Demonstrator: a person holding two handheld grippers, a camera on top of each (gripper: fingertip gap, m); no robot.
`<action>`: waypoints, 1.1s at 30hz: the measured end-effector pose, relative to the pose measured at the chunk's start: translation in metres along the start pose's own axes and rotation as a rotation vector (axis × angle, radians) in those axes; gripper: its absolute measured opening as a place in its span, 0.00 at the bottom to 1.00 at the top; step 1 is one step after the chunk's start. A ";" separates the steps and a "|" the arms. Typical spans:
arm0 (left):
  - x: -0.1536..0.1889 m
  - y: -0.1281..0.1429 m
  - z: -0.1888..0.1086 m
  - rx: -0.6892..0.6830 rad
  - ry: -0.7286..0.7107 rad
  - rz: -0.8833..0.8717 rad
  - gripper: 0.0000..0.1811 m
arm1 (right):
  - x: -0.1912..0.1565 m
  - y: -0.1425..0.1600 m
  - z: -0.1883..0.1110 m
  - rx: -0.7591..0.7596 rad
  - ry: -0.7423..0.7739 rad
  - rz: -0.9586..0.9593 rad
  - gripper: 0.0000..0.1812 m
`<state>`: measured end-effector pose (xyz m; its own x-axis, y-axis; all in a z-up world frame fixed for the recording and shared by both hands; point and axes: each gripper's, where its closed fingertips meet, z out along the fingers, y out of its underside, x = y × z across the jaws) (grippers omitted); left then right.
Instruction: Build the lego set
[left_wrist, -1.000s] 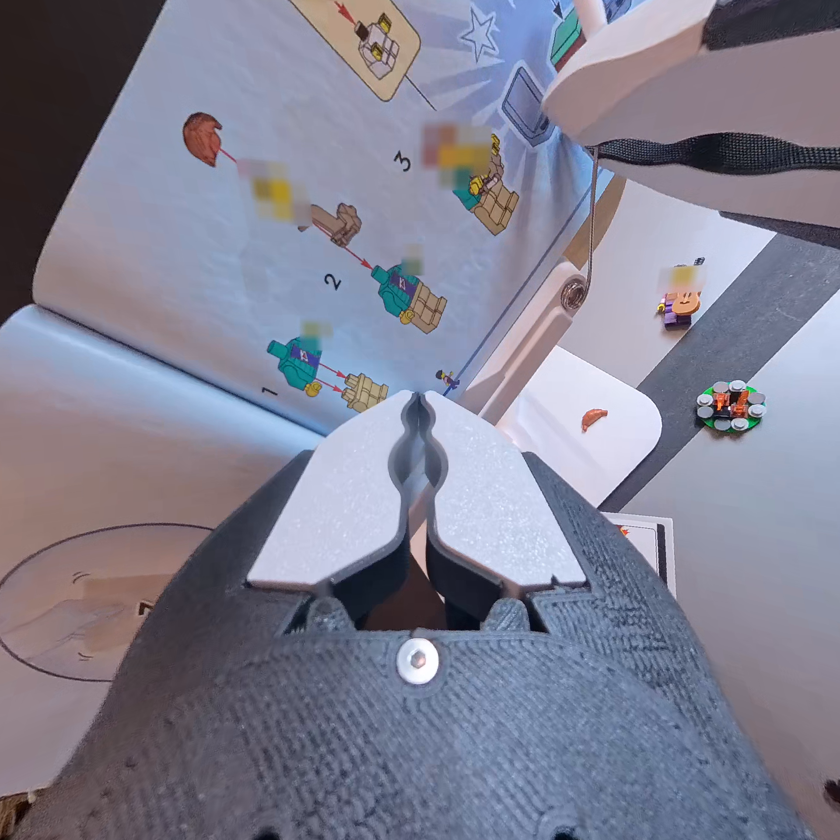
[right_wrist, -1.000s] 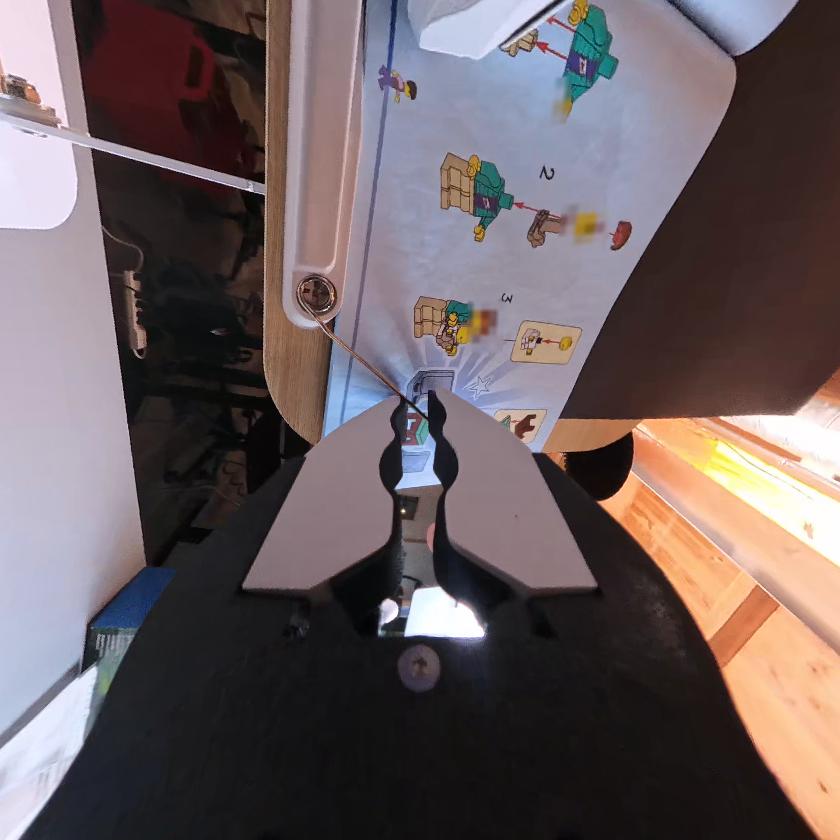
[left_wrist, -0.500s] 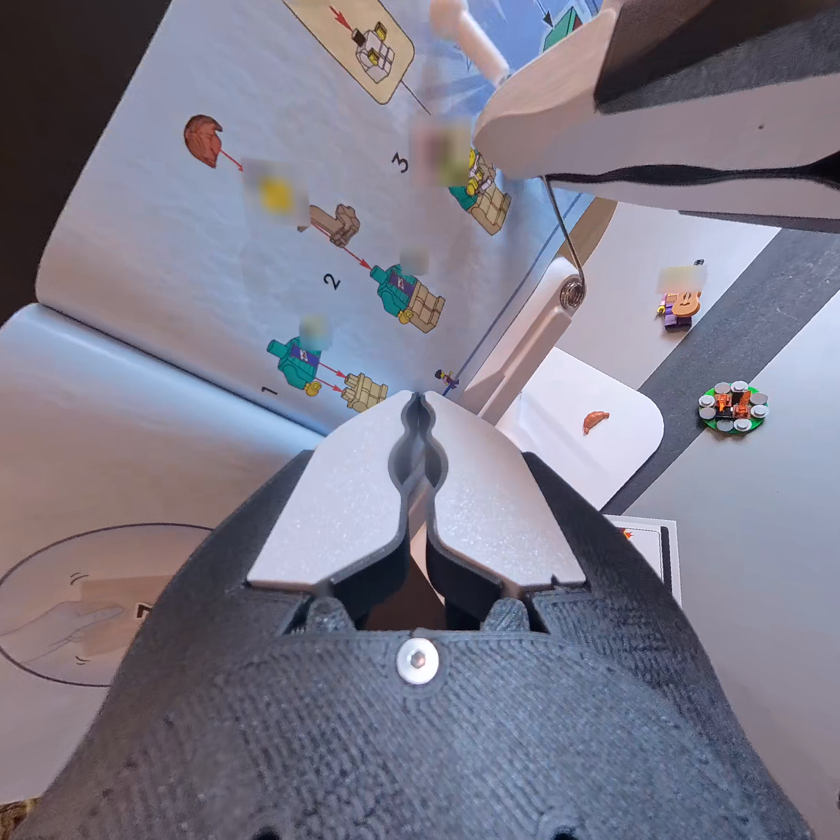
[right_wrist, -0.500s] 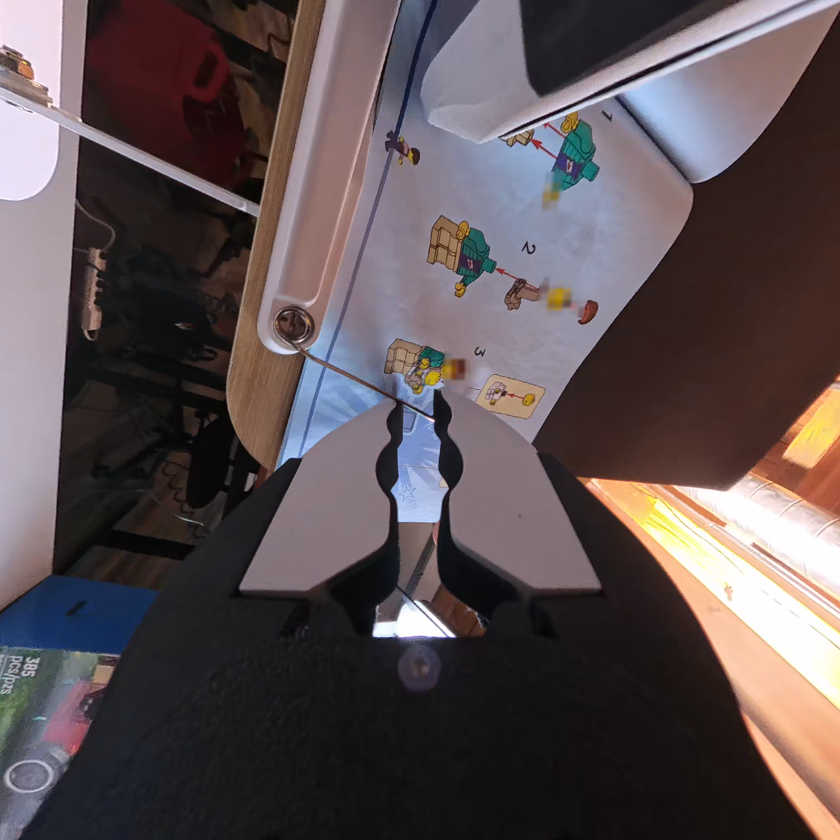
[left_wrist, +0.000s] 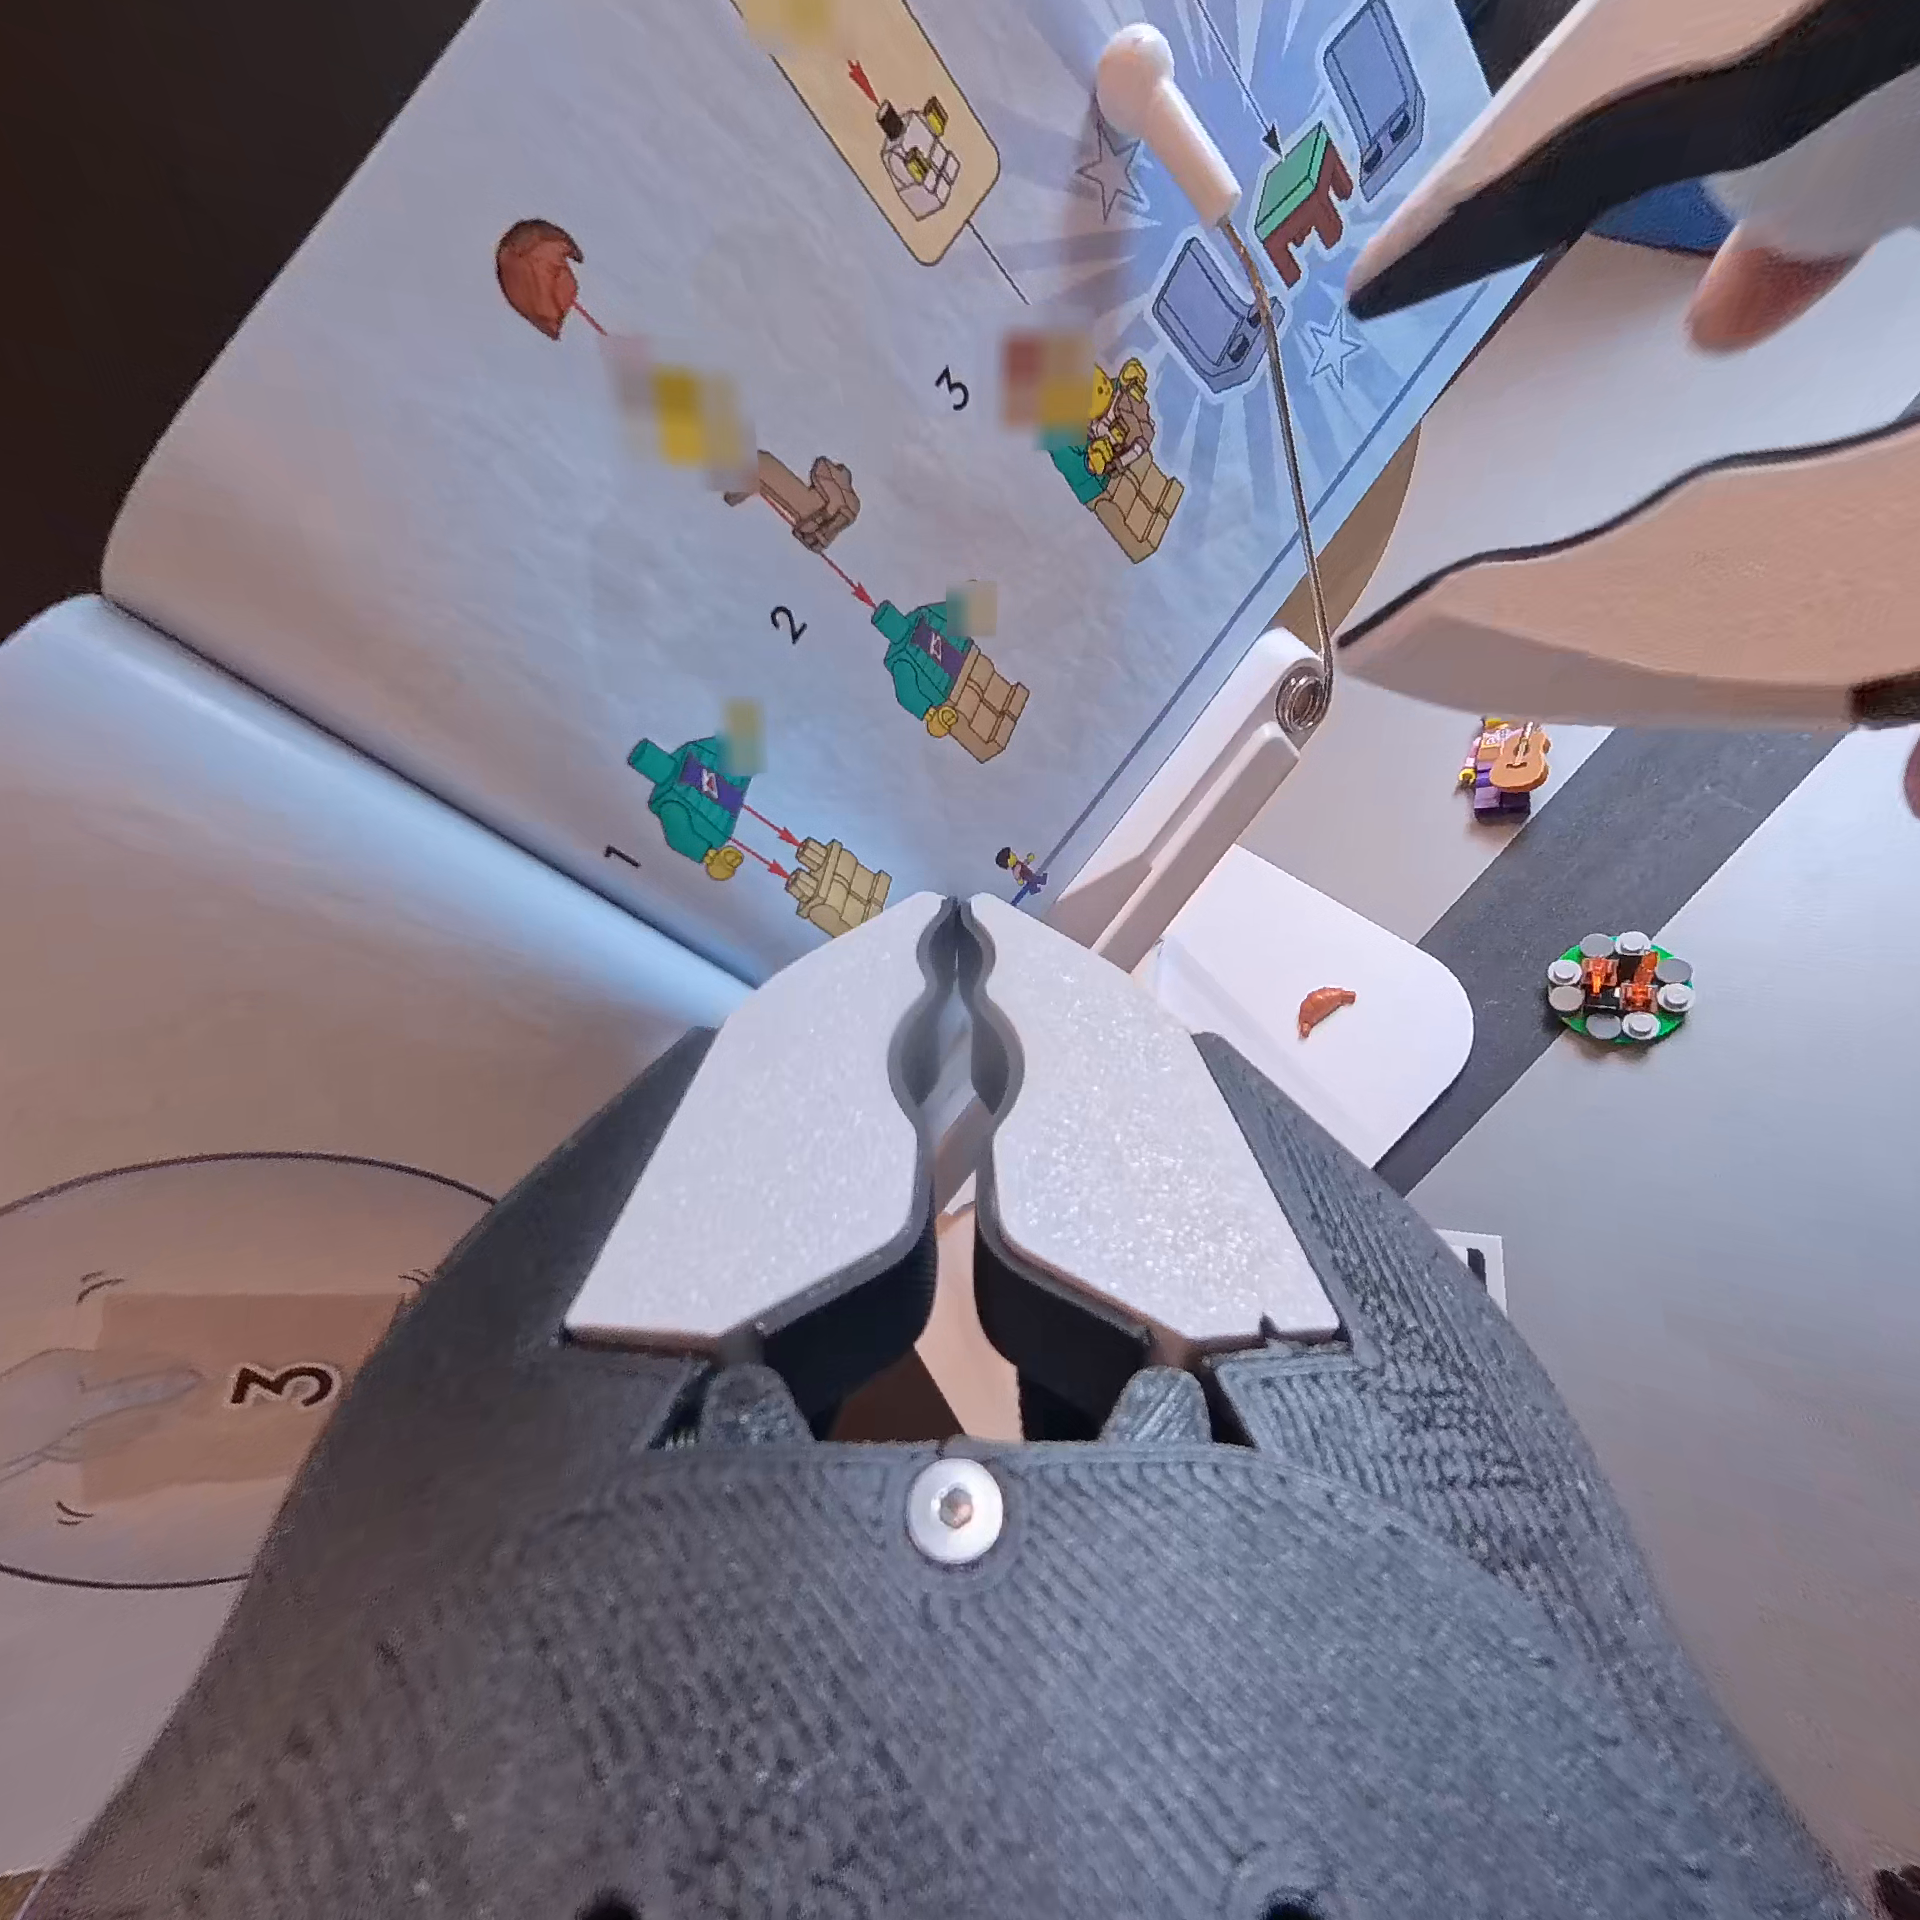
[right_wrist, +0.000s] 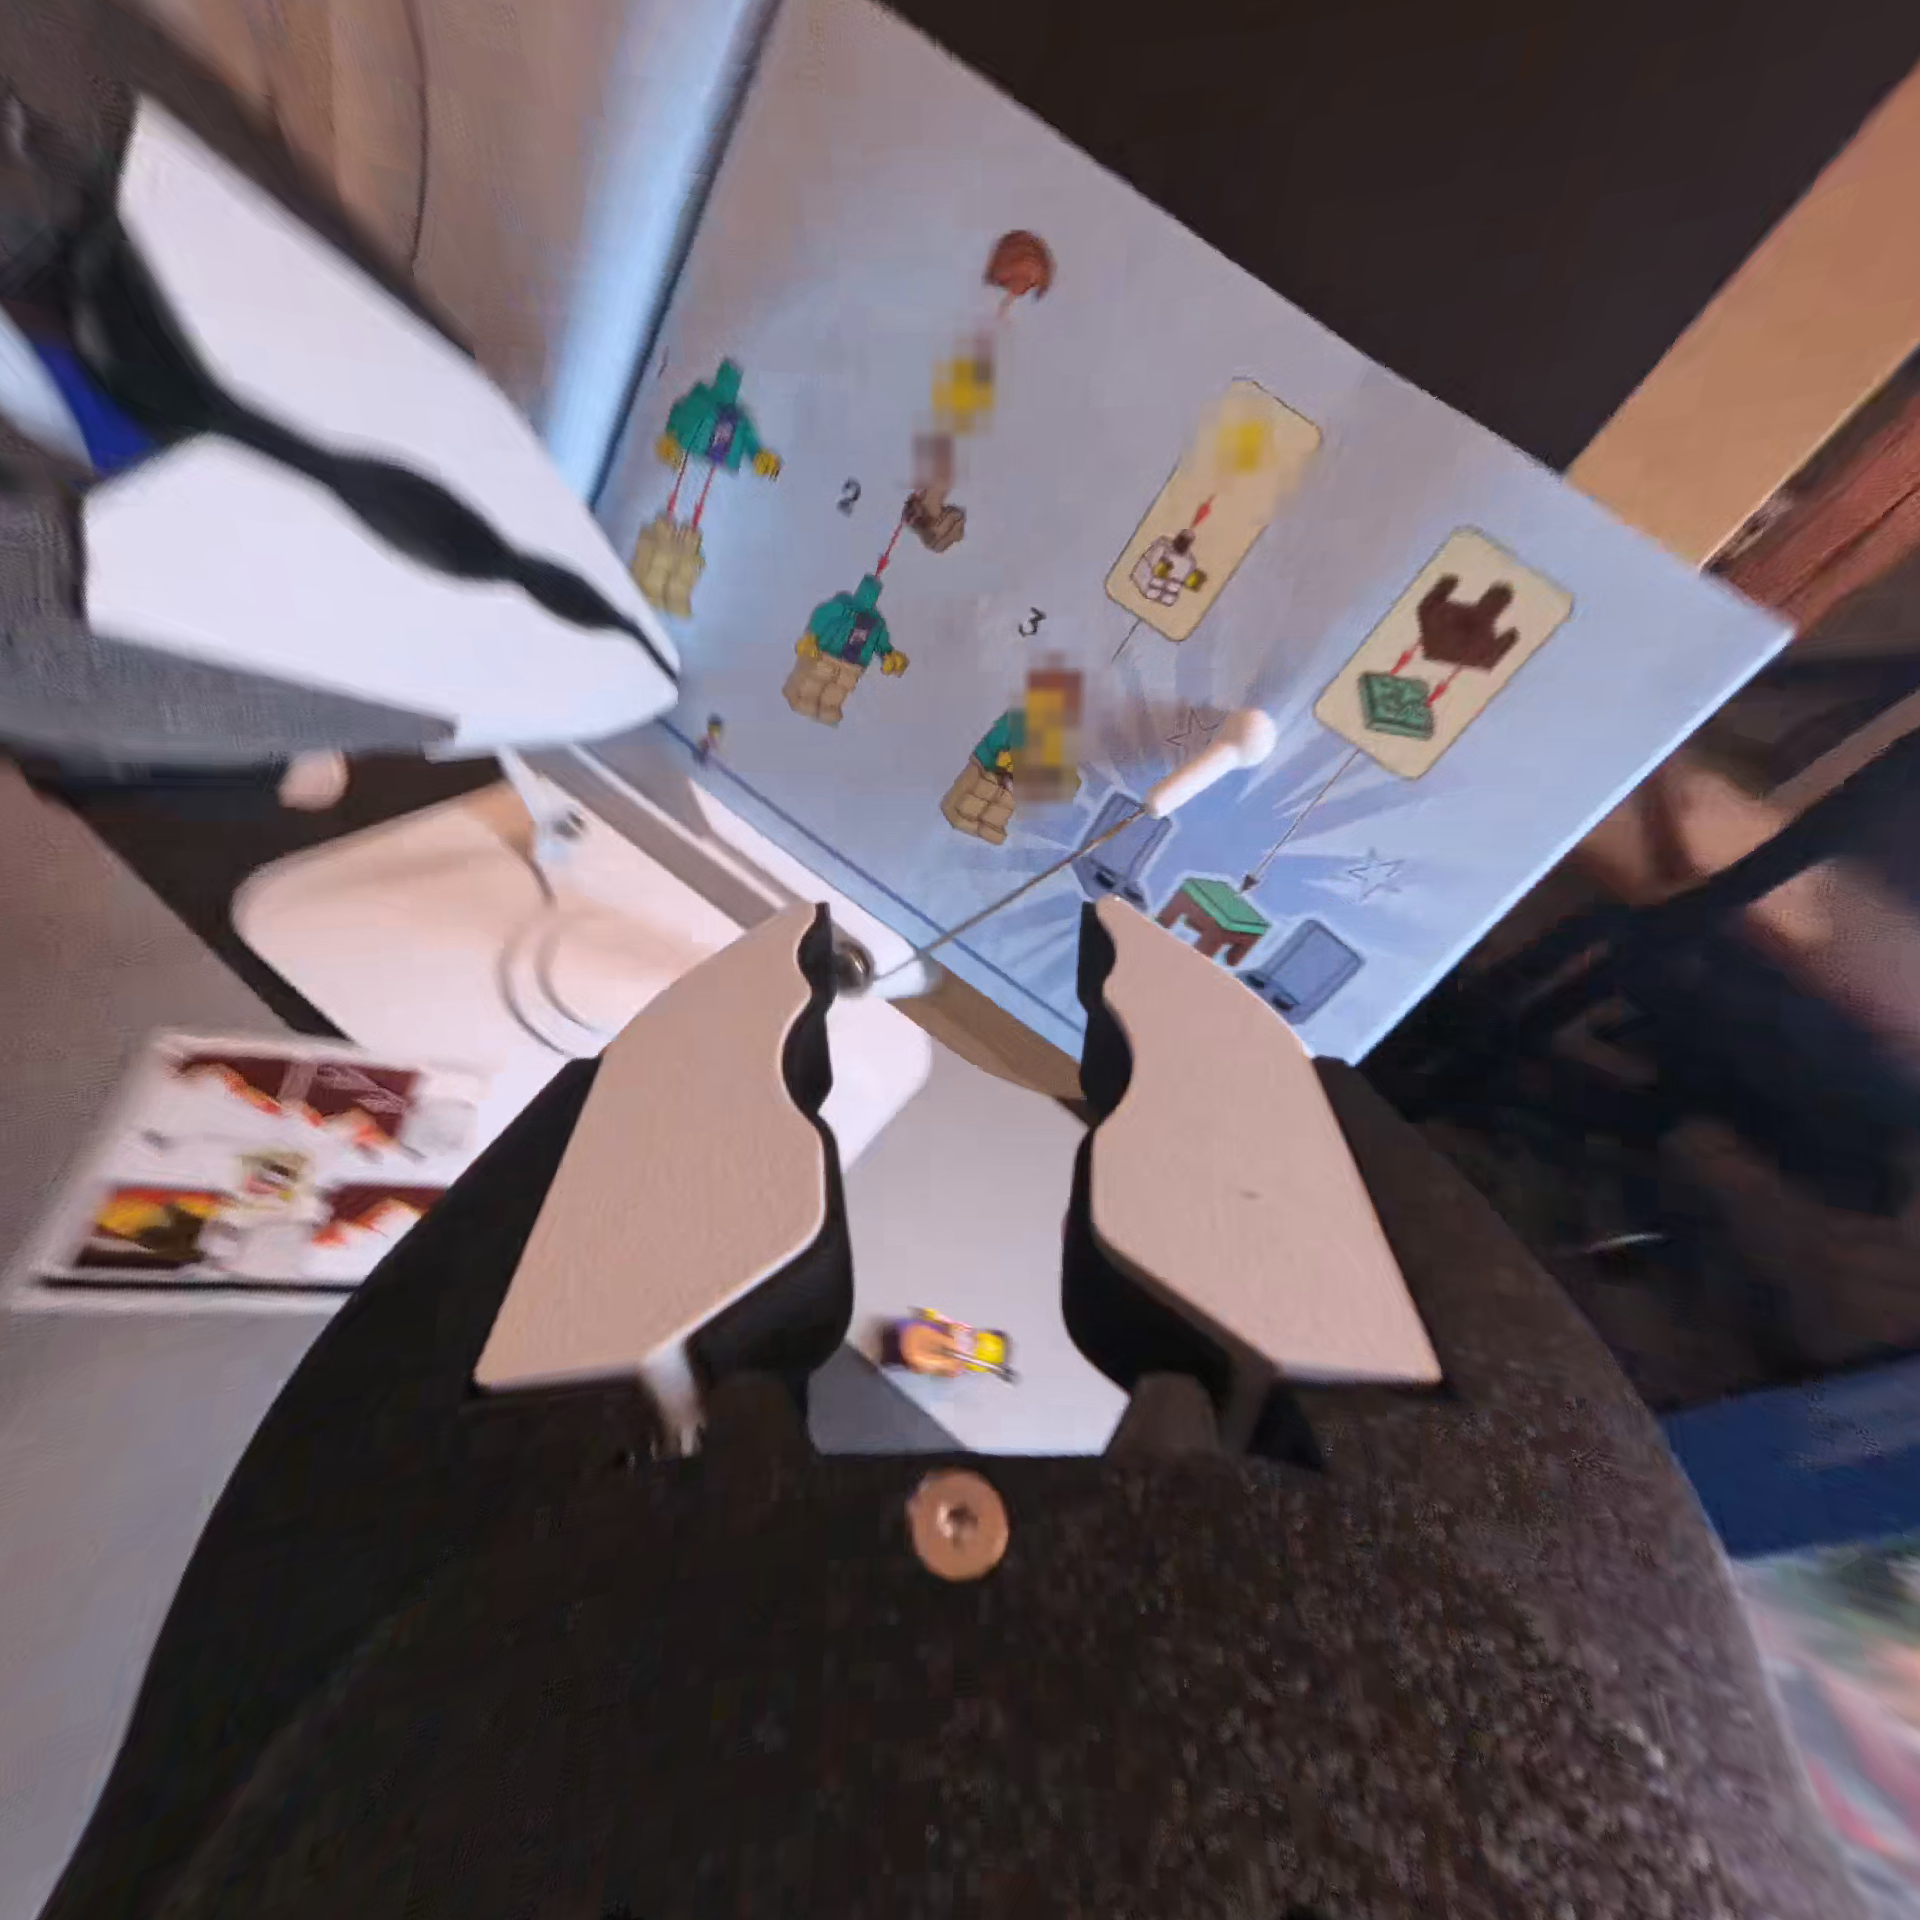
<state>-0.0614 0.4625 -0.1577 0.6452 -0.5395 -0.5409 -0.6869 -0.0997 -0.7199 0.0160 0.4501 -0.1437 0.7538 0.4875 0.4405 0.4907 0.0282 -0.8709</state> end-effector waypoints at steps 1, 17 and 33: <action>0.000 0.000 -0.001 0.006 0.002 -0.007 0.00 | -0.001 -0.005 0.004 0.020 -0.044 0.124 0.25; -0.016 0.010 -0.018 0.100 0.044 -0.208 0.00 | -0.043 -0.029 0.028 0.087 -0.030 -0.482 0.00; -0.033 0.031 -0.051 0.225 -0.071 -0.326 0.00 | -0.055 -0.021 0.029 0.057 -0.011 -0.689 0.01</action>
<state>-0.1210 0.4340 -0.1400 0.8441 -0.4499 -0.2916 -0.3570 -0.0660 -0.9318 -0.0483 0.4481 -0.1555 0.2740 0.3513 0.8953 0.8320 0.3803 -0.4039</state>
